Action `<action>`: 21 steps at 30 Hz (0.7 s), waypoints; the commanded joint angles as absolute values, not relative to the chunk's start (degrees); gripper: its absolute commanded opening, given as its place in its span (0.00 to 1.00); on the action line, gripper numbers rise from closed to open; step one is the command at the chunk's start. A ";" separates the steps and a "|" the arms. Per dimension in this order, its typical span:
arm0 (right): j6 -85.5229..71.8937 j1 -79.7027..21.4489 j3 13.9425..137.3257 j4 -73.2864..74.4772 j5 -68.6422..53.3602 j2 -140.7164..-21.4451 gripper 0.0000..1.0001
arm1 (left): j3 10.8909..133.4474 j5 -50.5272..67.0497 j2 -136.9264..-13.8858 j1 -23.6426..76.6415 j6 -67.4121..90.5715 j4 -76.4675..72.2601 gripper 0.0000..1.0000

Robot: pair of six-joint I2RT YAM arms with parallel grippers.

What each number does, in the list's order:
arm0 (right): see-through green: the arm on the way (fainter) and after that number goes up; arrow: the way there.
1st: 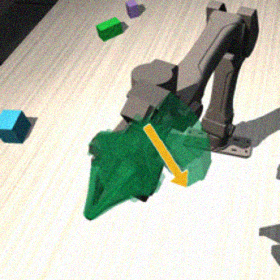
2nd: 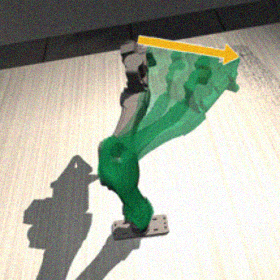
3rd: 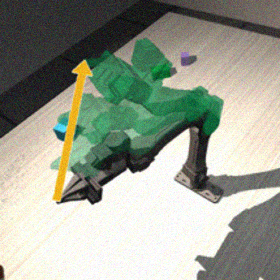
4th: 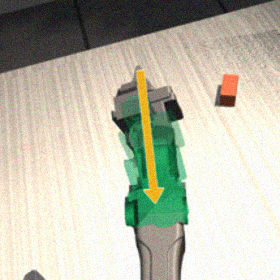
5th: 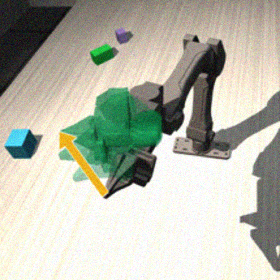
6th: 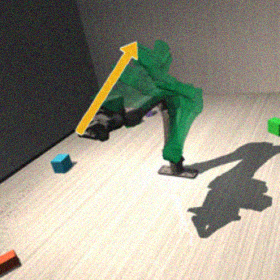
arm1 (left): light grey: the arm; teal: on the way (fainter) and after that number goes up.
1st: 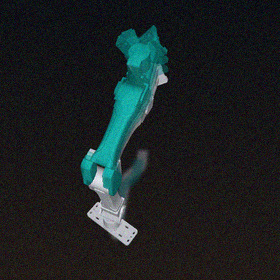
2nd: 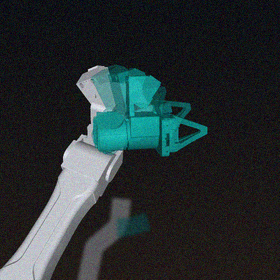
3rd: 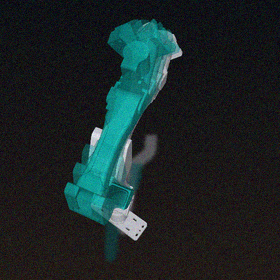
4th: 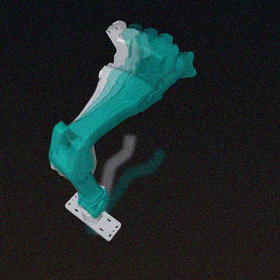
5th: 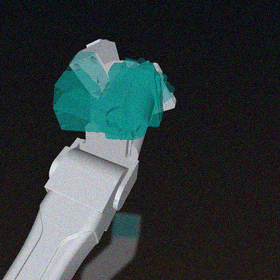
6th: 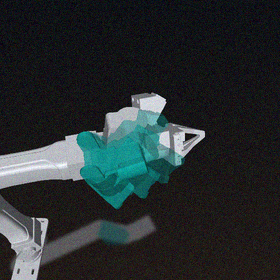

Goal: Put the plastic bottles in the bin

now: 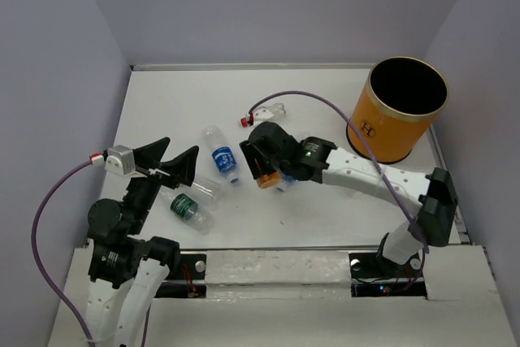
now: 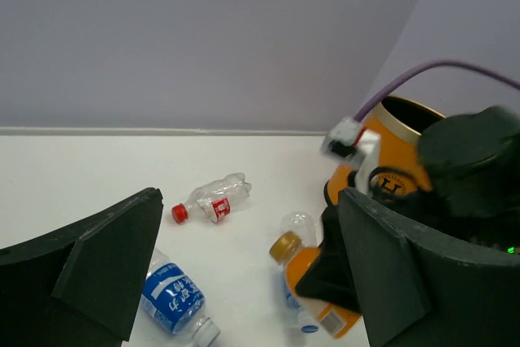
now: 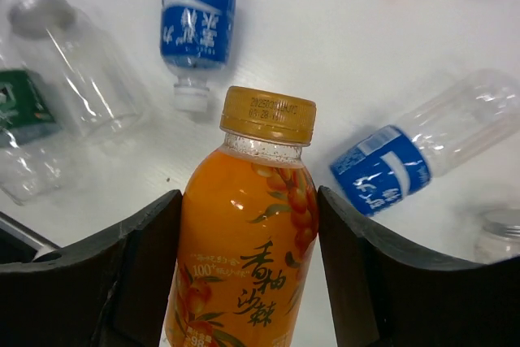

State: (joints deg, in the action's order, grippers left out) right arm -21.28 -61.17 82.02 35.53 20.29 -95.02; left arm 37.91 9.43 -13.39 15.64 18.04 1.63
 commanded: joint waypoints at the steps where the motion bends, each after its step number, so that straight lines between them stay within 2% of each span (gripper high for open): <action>1: -16.44 -56.02 86.48 33.40 31.45 -83.70 0.28 | 39.55 10.28 -14.59 15.38 17.31 -0.09 0.99; 4: -13.02 -47.23 89.38 31.39 33.66 -79.12 0.26 | 39.55 10.63 -14.94 15.47 17.31 -0.09 0.99; 5: -12.14 -40.15 89.73 28.33 33.49 -76.14 0.26 | 39.64 10.90 -15.03 15.47 17.31 -0.09 0.99; 9: -8.09 -24.84 89.91 21.02 36.91 -72.78 0.26 | 39.64 11.34 -15.03 15.38 17.32 -0.09 0.99; 12: -4.84 -17.43 89.56 17.06 39.46 -73.47 0.27 | 39.55 11.69 -14.77 15.47 17.49 -0.17 0.99; 13: -4.57 -12.53 89.39 16.53 38.94 -74.69 0.27 | 39.55 11.69 -14.85 15.47 17.49 -0.18 0.99; 17: -7.55 -4.49 87.54 14.41 34.55 -77.34 0.29 | 39.46 11.69 -14.85 16.17 17.40 -0.18 0.99; 20: -7.38 -3.87 87.54 14.41 36.90 -80.32 0.58 | 39.38 11.60 -14.94 16.61 17.40 -0.09 0.99; 21: -7.21 -3.87 87.45 14.33 38.57 -80.85 0.71 | 39.46 11.60 -15.03 16.79 17.40 -0.09 0.99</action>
